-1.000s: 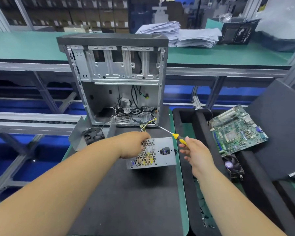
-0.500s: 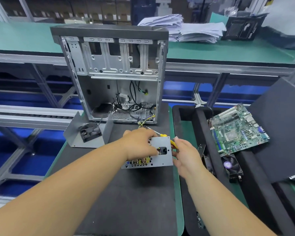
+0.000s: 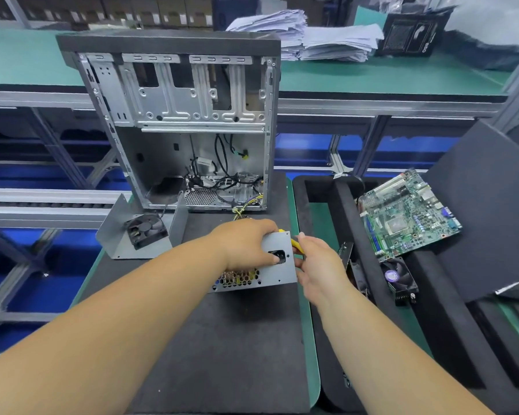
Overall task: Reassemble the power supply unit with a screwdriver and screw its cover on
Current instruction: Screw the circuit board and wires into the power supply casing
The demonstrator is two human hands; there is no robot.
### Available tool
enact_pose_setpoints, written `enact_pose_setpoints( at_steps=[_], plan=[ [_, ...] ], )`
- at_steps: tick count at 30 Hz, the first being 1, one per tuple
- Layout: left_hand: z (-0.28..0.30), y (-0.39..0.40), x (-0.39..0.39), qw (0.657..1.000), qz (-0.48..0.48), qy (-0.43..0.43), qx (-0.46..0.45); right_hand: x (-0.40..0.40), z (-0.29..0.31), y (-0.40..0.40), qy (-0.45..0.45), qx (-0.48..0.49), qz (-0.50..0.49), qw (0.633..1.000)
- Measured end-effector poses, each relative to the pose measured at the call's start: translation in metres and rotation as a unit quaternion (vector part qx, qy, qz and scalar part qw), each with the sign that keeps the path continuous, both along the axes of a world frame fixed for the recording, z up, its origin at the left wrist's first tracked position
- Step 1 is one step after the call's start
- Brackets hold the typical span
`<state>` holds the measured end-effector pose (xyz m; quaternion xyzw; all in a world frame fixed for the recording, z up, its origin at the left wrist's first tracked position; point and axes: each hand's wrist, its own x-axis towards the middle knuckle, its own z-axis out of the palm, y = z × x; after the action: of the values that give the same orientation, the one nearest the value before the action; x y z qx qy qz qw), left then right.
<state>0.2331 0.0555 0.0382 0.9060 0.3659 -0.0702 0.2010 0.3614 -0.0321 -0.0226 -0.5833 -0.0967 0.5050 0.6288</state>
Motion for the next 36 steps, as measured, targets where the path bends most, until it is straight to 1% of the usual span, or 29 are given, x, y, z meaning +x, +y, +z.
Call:
enact_pose_setpoints(
  at_steps=[4,9,11,14,19,24,29,36],
  plan=[
    [-0.001,0.001,0.001,1.000,-0.003,-0.009,-0.009,-0.002,0.000,0.000,-0.022,-0.011,-0.010,1.000],
    [-0.001,0.002,-0.002,0.997,0.009,-0.043,-0.056,-0.005,-0.001,-0.001,-0.028,-0.022,-0.037,0.999],
    [0.001,0.004,-0.004,0.994,0.011,-0.064,-0.085,-0.007,-0.002,0.000,-0.030,-0.026,-0.050,0.998],
    [0.004,0.005,-0.003,0.983,0.015,-0.092,-0.155,-0.011,-0.004,0.004,-0.042,-0.041,-0.070,0.996],
    [0.008,0.011,0.002,0.972,0.031,-0.114,-0.204,-0.017,-0.005,0.010,-0.053,-0.052,-0.112,0.991],
    [0.007,0.011,0.006,0.973,0.005,-0.098,-0.210,-0.021,-0.007,0.013,-0.069,-0.072,-0.120,0.988],
    [0.002,0.010,0.004,0.966,0.001,-0.124,-0.229,-0.023,-0.008,0.015,-0.084,-0.088,-0.136,0.983],
    [0.001,0.015,0.003,0.958,-0.027,-0.130,-0.254,-0.024,-0.005,0.016,-0.098,-0.109,-0.146,0.978]
  ],
)
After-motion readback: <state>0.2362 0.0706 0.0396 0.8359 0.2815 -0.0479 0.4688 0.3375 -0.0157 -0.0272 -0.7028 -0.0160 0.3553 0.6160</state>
